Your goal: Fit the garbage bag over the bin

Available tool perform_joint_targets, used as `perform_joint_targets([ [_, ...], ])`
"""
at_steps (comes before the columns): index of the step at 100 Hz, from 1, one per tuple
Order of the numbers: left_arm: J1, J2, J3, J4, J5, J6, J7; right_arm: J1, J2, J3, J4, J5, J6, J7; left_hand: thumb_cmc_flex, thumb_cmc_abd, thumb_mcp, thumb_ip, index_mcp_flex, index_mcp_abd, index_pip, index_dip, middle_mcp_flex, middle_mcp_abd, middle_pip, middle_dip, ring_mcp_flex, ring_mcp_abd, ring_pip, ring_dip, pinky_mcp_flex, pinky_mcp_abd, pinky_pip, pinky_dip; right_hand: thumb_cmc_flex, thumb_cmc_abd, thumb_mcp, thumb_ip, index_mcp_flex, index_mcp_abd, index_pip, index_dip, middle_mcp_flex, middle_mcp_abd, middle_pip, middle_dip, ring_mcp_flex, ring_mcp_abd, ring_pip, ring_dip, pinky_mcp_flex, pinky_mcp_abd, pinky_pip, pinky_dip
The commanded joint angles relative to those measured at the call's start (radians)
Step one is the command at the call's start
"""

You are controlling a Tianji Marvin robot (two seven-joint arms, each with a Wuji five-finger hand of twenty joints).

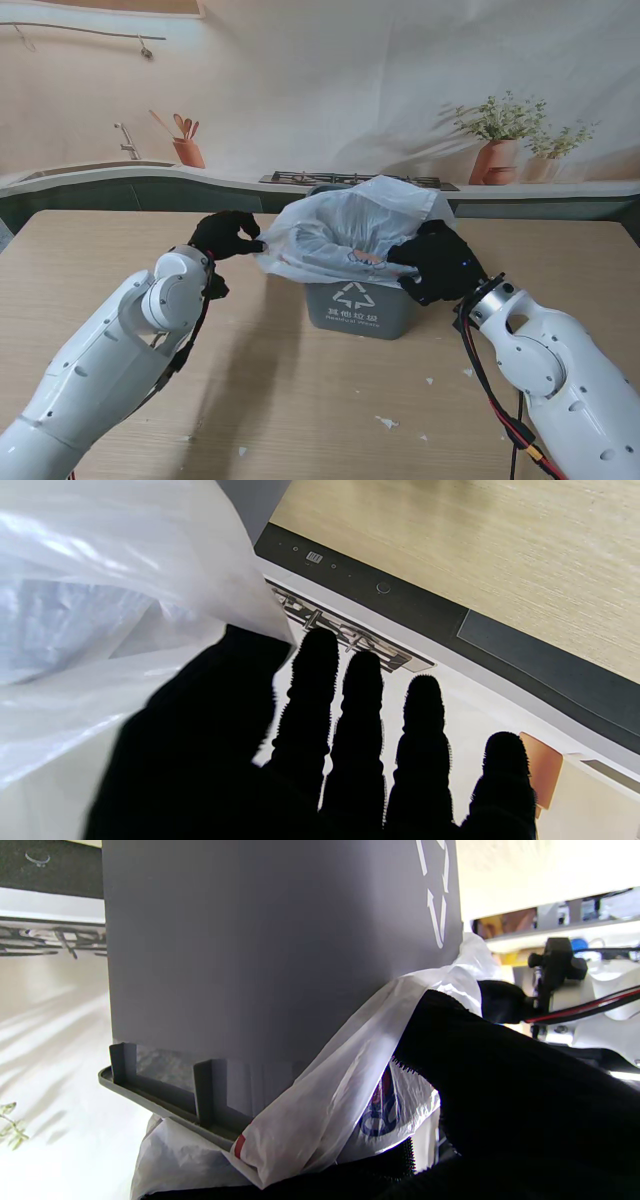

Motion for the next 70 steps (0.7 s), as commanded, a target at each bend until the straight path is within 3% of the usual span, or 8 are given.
perform_joint_targets([
  [1,0.022,0.014,-0.024,-0.032,-0.013,0.005,-0.034,-0.011,-0.001,-0.004,0.02,-0.007,0.005,0.019,-0.1,0.023,0.214,0.049,-0.092,0.061,-0.174,-0.022,-0.15,-0.013,-0.013,-0.065,-0.089,-0.011,-0.028,0.008,-0.028,0.004,0.015,0.033,0.055,-0.01,0.108,-0.004,0.032,-0.1,0.049,0.04,-0.009,0.003,0.025,0.013,0.0,-0.007,-0.002,0.003,-0.017,0.056,-0.003,-0.024],
  [4,0.033,0.018,-0.035,-0.053,-0.021,0.006,-0.053,-0.01,-0.001,-0.004,0.02,-0.008,0.005,0.018,-0.149,0.018,0.233,0.061,-0.16,0.083,-0.243,-0.03,-0.231,-0.014,-0.035,-0.078,-0.135,-0.019,-0.048,0.003,-0.041,-0.005,0.012,0.035,0.055,-0.01,0.107,-0.004,0.032,-0.1,0.049,0.041,-0.008,0.003,0.026,0.013,0.002,-0.006,-0.001,0.004,-0.017,0.056,-0.003,-0.024],
  [11,0.059,0.025,-0.066,-0.101,-0.034,0.017,-0.082,-0.009,-0.001,-0.005,0.02,-0.012,0.007,0.015,-0.214,-0.043,0.237,0.053,-0.292,0.109,-0.366,-0.071,-0.377,-0.022,-0.071,-0.112,-0.23,-0.028,-0.113,-0.02,-0.064,-0.018,0.009,0.042,0.054,-0.008,0.105,-0.003,0.033,-0.099,0.047,0.042,-0.006,0.006,0.025,0.012,0.003,-0.007,0.0,0.004,-0.017,0.056,-0.004,-0.023],
  [16,0.081,0.03,-0.09,-0.137,-0.045,0.022,-0.102,-0.009,0.0,-0.004,0.019,-0.014,0.009,0.015,-0.233,-0.079,0.224,0.036,-0.346,0.119,-0.427,-0.1,-0.39,-0.003,-0.164,-0.177,-0.262,-0.039,-0.165,-0.044,-0.077,-0.029,0.006,0.045,0.053,-0.008,0.104,-0.003,0.033,-0.098,0.047,0.043,-0.007,0.007,0.026,0.011,0.005,-0.006,0.001,0.005,-0.017,0.056,-0.004,-0.023],
  [25,0.114,0.039,-0.127,-0.19,-0.053,0.017,-0.129,-0.009,0.0,-0.003,0.018,-0.019,0.012,0.016,-0.264,-0.123,0.213,0.018,-0.398,0.127,-0.5,-0.14,-0.398,-0.009,-0.277,-0.236,-0.275,-0.05,-0.255,-0.071,-0.092,-0.041,0.0,0.047,0.053,-0.006,0.103,-0.003,0.032,-0.094,0.046,0.043,-0.007,0.009,0.027,0.011,0.007,-0.006,0.002,0.005,-0.015,0.058,-0.004,-0.022],
  [40,0.144,0.042,-0.167,-0.228,-0.07,-0.025,-0.134,-0.009,0.0,-0.003,0.017,-0.028,0.019,0.007,-0.314,-0.156,0.216,0.003,-0.416,0.115,-0.535,-0.161,-0.412,-0.017,-0.325,-0.242,-0.289,-0.058,-0.301,-0.065,-0.106,-0.048,-0.007,0.044,0.053,-0.007,0.101,-0.002,0.032,-0.092,0.046,0.043,-0.005,0.012,0.03,0.01,0.009,-0.005,0.007,0.007,-0.011,0.058,-0.003,-0.021],
  [61,0.151,0.019,-0.197,-0.239,-0.258,-0.116,-0.1,-0.008,0.001,-0.003,0.018,-0.035,0.019,0.002,-0.305,-0.186,0.25,-0.002,-0.381,0.111,-0.511,-0.152,-0.397,-0.015,-0.31,-0.209,-0.283,-0.063,-0.314,-0.039,-0.11,-0.047,-0.011,0.039,0.051,-0.006,0.099,-0.002,0.033,-0.094,0.045,0.042,-0.004,0.012,0.031,0.007,0.012,-0.004,0.009,0.008,-0.008,0.06,-0.003,-0.02],
  [70,0.148,0.012,-0.198,-0.248,-0.311,-0.14,-0.092,-0.006,0.001,-0.004,0.019,-0.037,0.016,0.003,-0.275,-0.184,0.248,0.004,-0.342,0.114,-0.459,-0.125,-0.391,-0.008,-0.228,-0.18,-0.271,-0.055,-0.273,-0.024,-0.094,-0.036,-0.008,0.035,0.051,-0.006,0.099,-0.001,0.033,-0.093,0.045,0.042,-0.004,0.012,0.032,0.007,0.013,-0.005,0.01,0.008,-0.008,0.06,-0.004,-0.019],
])
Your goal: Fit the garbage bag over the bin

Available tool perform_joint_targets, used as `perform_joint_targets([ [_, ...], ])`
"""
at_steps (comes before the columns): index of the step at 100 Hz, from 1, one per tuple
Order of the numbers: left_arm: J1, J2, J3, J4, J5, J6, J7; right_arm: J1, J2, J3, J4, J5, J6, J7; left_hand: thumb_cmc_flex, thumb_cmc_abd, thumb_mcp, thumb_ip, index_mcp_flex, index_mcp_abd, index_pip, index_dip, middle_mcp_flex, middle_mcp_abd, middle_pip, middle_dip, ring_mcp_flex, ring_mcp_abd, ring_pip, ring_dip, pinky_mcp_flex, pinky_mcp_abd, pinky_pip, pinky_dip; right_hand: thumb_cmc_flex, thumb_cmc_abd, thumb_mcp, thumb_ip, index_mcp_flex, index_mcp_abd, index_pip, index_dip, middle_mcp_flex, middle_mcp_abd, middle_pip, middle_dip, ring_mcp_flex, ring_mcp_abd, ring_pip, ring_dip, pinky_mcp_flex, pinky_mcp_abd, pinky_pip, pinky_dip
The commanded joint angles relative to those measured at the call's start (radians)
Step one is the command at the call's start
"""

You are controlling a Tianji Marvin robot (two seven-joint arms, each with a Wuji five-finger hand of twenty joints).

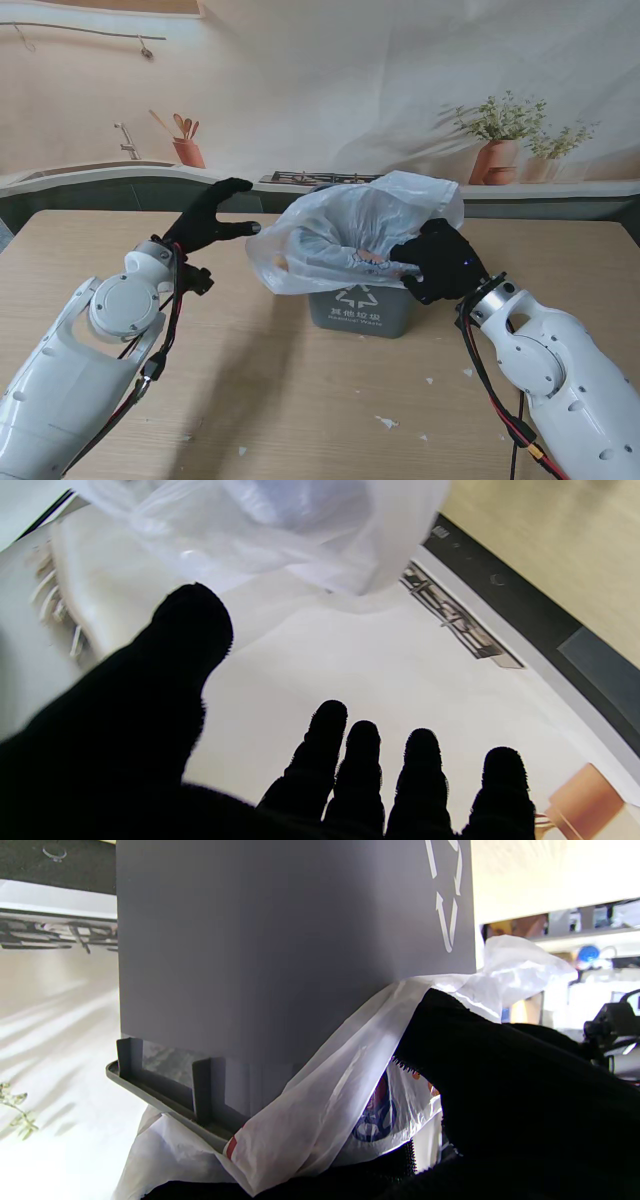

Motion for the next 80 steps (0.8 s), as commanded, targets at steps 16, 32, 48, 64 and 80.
perform_joint_targets([
  [16,-0.053,-0.001,0.026,-0.022,0.019,-0.007,-0.059,-0.007,-0.001,-0.007,0.017,-0.008,-0.001,0.019,-0.025,-0.002,-0.013,-0.014,0.076,-0.011,0.047,0.033,-0.006,-0.001,0.132,0.032,-0.016,-0.012,0.073,0.014,0.013,-0.009,-0.011,0.002,0.05,-0.004,0.093,-0.002,0.032,-0.094,0.044,0.008,-0.004,0.013,0.032,0.004,0.013,-0.004,0.012,0.007,-0.007,0.06,0.003,-0.016],
  [32,-0.139,0.027,0.069,0.027,0.058,-0.005,-0.19,-0.009,-0.001,-0.008,0.019,-0.01,-0.002,0.018,-0.04,0.02,-0.083,-0.005,0.043,-0.012,-0.001,0.012,-0.006,-0.036,0.048,-0.02,-0.026,-0.028,0.005,-0.03,-0.011,-0.026,-0.026,-0.017,0.048,-0.003,0.091,-0.001,0.032,-0.095,0.044,0.008,-0.003,0.011,0.032,0.003,0.014,-0.005,0.012,0.007,-0.006,0.061,0.003,-0.015],
  [48,-0.214,0.025,0.128,0.103,0.066,-0.021,-0.205,-0.008,-0.001,-0.008,0.022,-0.01,-0.01,0.016,-0.033,0.017,-0.095,-0.001,0.047,-0.026,-0.032,-0.006,-0.005,-0.037,0.031,-0.026,-0.03,-0.028,-0.01,-0.02,-0.016,-0.024,-0.027,-0.021,0.049,-0.003,0.091,-0.001,0.033,-0.097,0.044,0.006,-0.003,0.011,0.033,0.002,0.014,-0.007,0.012,0.007,-0.005,0.06,0.003,-0.015],
  [64,-0.284,0.019,0.188,0.175,0.068,-0.039,-0.211,-0.003,0.0,-0.009,0.033,-0.006,-0.03,0.013,0.004,0.017,-0.087,0.013,0.076,-0.083,-0.014,0.002,-0.005,-0.042,0.047,-0.015,-0.03,-0.027,-0.006,-0.012,-0.012,-0.023,-0.026,-0.023,0.049,-0.008,0.094,0.0,0.036,-0.115,0.041,0.006,-0.003,0.006,0.031,0.001,0.016,-0.008,0.012,0.006,-0.004,0.06,0.002,-0.015],
  [80,-0.33,0.01,0.239,0.223,0.034,-0.055,-0.22,0.004,-0.001,-0.015,0.05,-0.006,-0.04,0.001,0.044,0.016,-0.074,0.034,0.144,-0.206,0.073,0.046,-0.001,-0.05,0.074,-0.001,-0.027,-0.028,-0.001,-0.005,-0.015,-0.025,-0.027,-0.028,0.05,-0.014,0.094,0.0,0.045,-0.152,0.034,0.005,-0.002,-0.001,0.029,-0.001,0.016,-0.013,0.012,0.006,-0.002,0.06,0.003,-0.015],
])
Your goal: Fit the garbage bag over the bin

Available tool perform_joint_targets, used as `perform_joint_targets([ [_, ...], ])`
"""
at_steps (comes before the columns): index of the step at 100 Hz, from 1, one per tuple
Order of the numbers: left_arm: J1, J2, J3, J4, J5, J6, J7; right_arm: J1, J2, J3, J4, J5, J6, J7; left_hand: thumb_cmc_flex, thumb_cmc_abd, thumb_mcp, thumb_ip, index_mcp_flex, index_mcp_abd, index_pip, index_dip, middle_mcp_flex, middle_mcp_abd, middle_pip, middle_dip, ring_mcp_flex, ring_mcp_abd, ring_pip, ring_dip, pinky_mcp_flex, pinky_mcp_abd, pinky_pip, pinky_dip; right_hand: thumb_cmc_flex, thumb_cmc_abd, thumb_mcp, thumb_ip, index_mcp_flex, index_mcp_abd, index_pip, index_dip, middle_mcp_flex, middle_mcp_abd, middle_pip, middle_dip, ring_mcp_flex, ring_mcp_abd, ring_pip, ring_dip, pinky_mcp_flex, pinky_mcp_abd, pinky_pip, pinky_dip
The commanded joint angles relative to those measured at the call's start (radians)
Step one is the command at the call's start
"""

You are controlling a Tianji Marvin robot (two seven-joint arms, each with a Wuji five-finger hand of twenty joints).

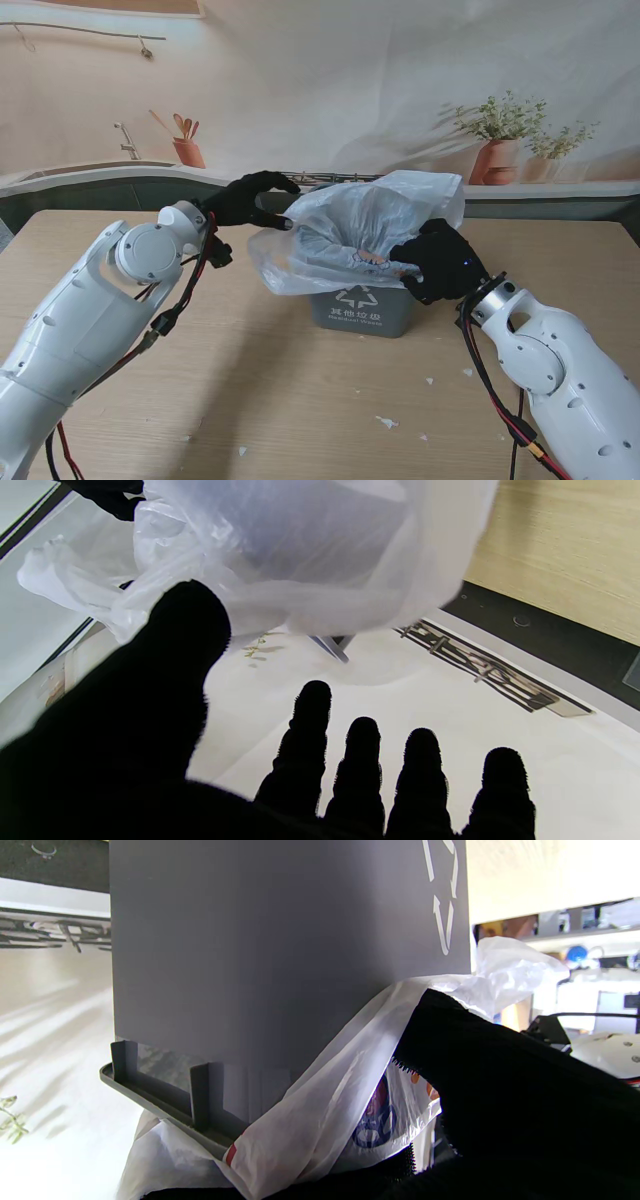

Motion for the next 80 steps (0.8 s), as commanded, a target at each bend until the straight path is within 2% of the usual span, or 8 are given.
perform_joint_targets([
  [1,-0.017,-0.016,0.016,0.01,0.008,-0.013,-0.016,-0.008,-0.003,-0.013,0.026,-0.005,-0.006,0.016,0.027,0.0,0.002,0.034,0.04,-0.059,0.029,0.018,0.0,-0.049,0.02,0.014,-0.026,-0.027,-0.012,0.009,-0.014,-0.025,-0.027,-0.014,0.05,-0.014,0.092,0.0,0.044,-0.153,0.032,0.004,-0.002,-0.002,0.029,-0.001,0.017,-0.013,0.0,-0.002,-0.003,0.049,0.003,-0.015],
  [9,-0.035,-0.024,0.037,0.031,0.003,-0.019,-0.002,-0.004,-0.003,-0.016,0.034,-0.005,-0.015,0.011,0.052,0.005,0.035,0.046,0.105,-0.076,0.093,0.051,-0.001,-0.051,0.087,0.049,-0.021,-0.026,0.019,0.024,-0.009,-0.024,-0.025,-0.015,0.051,-0.015,0.091,0.001,0.046,-0.164,0.03,0.006,-0.002,-0.006,0.029,-0.002,0.016,-0.013,0.0,-0.002,-0.002,0.048,0.003,-0.015],
  [19,-0.049,-0.033,0.055,0.047,0.006,-0.022,0.025,0.0,-0.004,-0.018,0.043,-0.003,-0.028,0.001,0.097,0.026,0.092,0.061,0.246,-0.083,0.221,0.112,0.049,-0.051,0.142,0.075,-0.006,-0.022,0.074,0.037,0.002,-0.02,-0.021,-0.017,0.056,-0.018,0.092,0.002,0.048,-0.179,0.028,0.007,-0.002,-0.009,0.029,-0.003,0.015,-0.017,0.0,-0.002,-0.002,0.047,0.004,-0.015],
  [20,-0.05,-0.035,0.056,0.048,0.007,-0.021,0.033,0.0,-0.004,-0.018,0.043,-0.003,-0.029,0.0,0.13,0.013,0.08,0.033,0.27,-0.087,0.245,0.117,0.067,-0.049,0.152,0.08,0.003,-0.02,0.085,0.04,0.007,-0.017,-0.019,-0.016,0.057,-0.019,0.092,0.002,0.049,-0.18,0.028,0.007,-0.001,-0.009,0.029,-0.004,0.016,-0.017,0.0,-0.002,-0.002,0.047,0.004,-0.015],
  [23,-0.052,-0.042,0.06,0.054,0.015,-0.022,0.063,0.001,-0.004,-0.018,0.046,-0.002,-0.033,-0.003,0.212,-0.01,0.026,0.0,0.319,-0.101,0.335,0.079,0.11,-0.046,0.168,0.093,0.023,-0.014,0.114,0.042,0.019,-0.009,-0.014,-0.014,0.061,-0.021,0.094,0.003,0.053,-0.188,0.026,0.005,0.001,-0.011,0.028,-0.005,0.016,-0.018,0.0,-0.002,-0.002,0.047,0.004,-0.015],
  [31,-0.058,-0.055,0.064,0.064,0.04,-0.027,0.125,0.003,-0.004,-0.016,0.05,-0.004,-0.042,-0.006,0.305,0.026,-0.004,0.005,0.42,-0.13,0.49,0.075,0.201,-0.052,0.209,0.115,0.069,-0.011,0.167,0.05,0.045,-0.002,-0.004,-0.01,0.07,-0.025,0.098,0.003,0.062,-0.214,0.021,0.004,0.0,-0.021,0.029,-0.005,0.016,-0.022,0.001,-0.002,-0.001,0.046,0.005,-0.016],
  [55,-0.097,-0.074,0.064,0.089,0.032,-0.019,0.173,0.01,-0.001,-0.012,0.06,-0.004,-0.067,0.001,0.317,0.046,-0.002,0.001,0.431,-0.125,0.518,0.101,0.229,-0.061,0.227,0.132,0.088,-0.009,0.205,0.052,0.062,0.001,0.007,-0.002,0.083,-0.033,0.106,0.002,0.083,-0.258,0.01,0.011,-0.002,-0.04,0.03,0.0,0.011,-0.027,0.005,0.001,-0.004,0.039,0.003,-0.016],
  [80,-0.187,-0.093,0.1,0.189,0.024,-0.053,0.186,0.017,0.0,-0.018,0.069,0.004,-0.081,0.016,0.331,0.069,0.002,-0.007,0.426,-0.108,0.523,0.141,0.22,-0.085,0.241,0.141,0.091,-0.015,0.227,0.052,0.07,-0.003,0.019,0.012,0.083,-0.036,0.11,0.001,0.088,-0.265,0.004,0.021,-0.001,-0.044,0.028,0.003,0.011,-0.03,0.008,0.003,-0.007,0.039,0.001,-0.016],
])
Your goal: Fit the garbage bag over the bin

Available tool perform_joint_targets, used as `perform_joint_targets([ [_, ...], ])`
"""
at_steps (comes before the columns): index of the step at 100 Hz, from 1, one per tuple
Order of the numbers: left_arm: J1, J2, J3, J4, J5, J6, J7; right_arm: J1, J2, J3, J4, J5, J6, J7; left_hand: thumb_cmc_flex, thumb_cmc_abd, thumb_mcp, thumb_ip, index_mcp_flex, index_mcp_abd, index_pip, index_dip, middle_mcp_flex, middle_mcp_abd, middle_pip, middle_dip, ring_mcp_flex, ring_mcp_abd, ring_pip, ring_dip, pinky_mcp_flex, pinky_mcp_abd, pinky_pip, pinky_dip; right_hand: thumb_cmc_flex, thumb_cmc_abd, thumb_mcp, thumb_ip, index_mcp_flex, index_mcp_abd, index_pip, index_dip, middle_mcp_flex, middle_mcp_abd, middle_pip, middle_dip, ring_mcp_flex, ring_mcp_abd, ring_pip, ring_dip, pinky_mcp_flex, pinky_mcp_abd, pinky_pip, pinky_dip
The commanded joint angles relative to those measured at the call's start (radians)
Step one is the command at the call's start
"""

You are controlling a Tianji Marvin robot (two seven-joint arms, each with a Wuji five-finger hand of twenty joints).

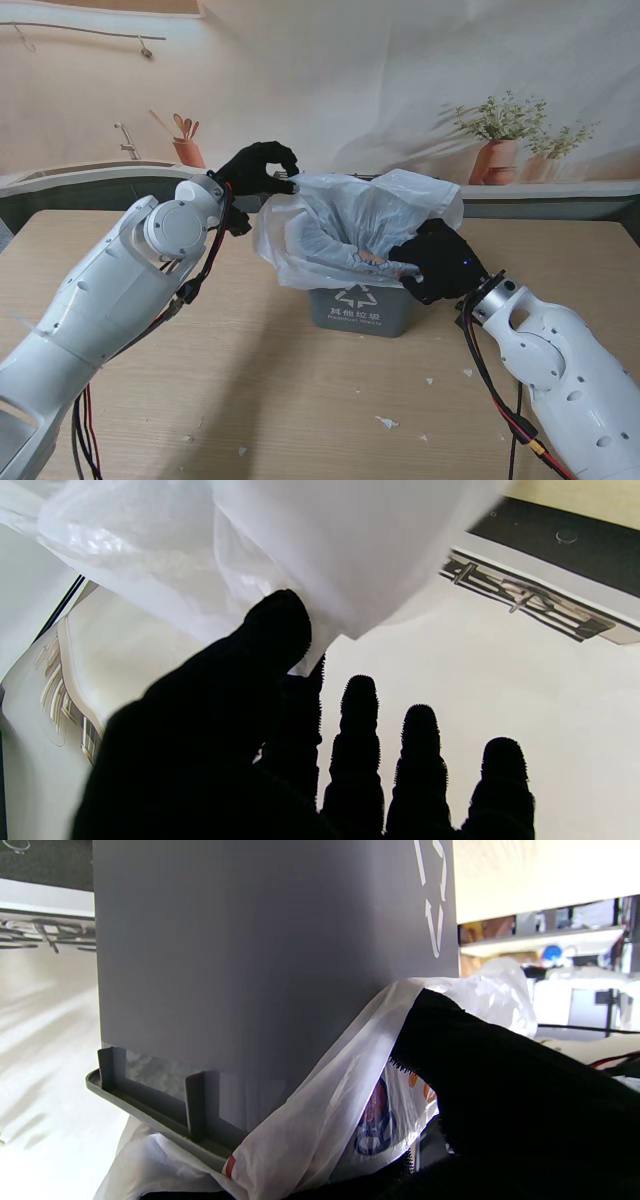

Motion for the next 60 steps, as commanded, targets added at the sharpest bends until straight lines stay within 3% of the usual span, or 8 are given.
perform_joint_targets([
  [1,-0.027,-0.011,-0.003,0.011,0.005,-0.02,0.001,-0.012,-0.002,-0.011,0.023,-0.004,-0.013,0.032,0.044,0.03,0.007,-0.019,0.024,-0.014,0.027,0.021,-0.004,-0.06,0.019,0.015,0.007,-0.017,0.026,0.014,0.006,-0.006,0.019,0.023,0.083,-0.036,0.11,0.001,0.087,-0.266,0.013,0.011,-0.001,-0.03,0.027,0.006,0.01,-0.018,0.003,0.002,-0.009,0.025,-0.004,-0.017],
  [35,-0.13,-0.055,0.067,0.169,-0.015,-0.066,0.052,0.001,-0.003,-0.022,0.038,0.008,-0.031,0.033,0.042,0.05,-0.001,-0.024,0.001,-0.029,0.023,0.055,-0.012,-0.073,0.026,0.016,0.015,-0.02,0.042,0.013,0.02,-0.007,0.03,0.04,0.111,-0.039,0.118,-0.002,0.119,-0.288,-0.005,0.036,-0.013,-0.034,0.034,0.03,0.001,-0.016,0.017,0.01,-0.011,0.025,-0.007,-0.016],
  [60,-0.235,-0.13,0.164,0.4,-0.076,-0.086,0.069,0.005,-0.003,-0.026,0.048,0.018,-0.038,0.039,0.044,0.055,-0.009,-0.023,-0.004,-0.042,0.022,0.046,-0.031,-0.072,0.013,0.01,0.009,-0.018,0.043,0.012,0.016,-0.011,0.03,0.045,0.109,-0.035,0.115,-0.001,0.123,-0.287,-0.014,0.043,-0.013,-0.037,0.03,0.032,0.0,-0.018,0.018,0.011,-0.013,0.024,-0.008,-0.015],
])
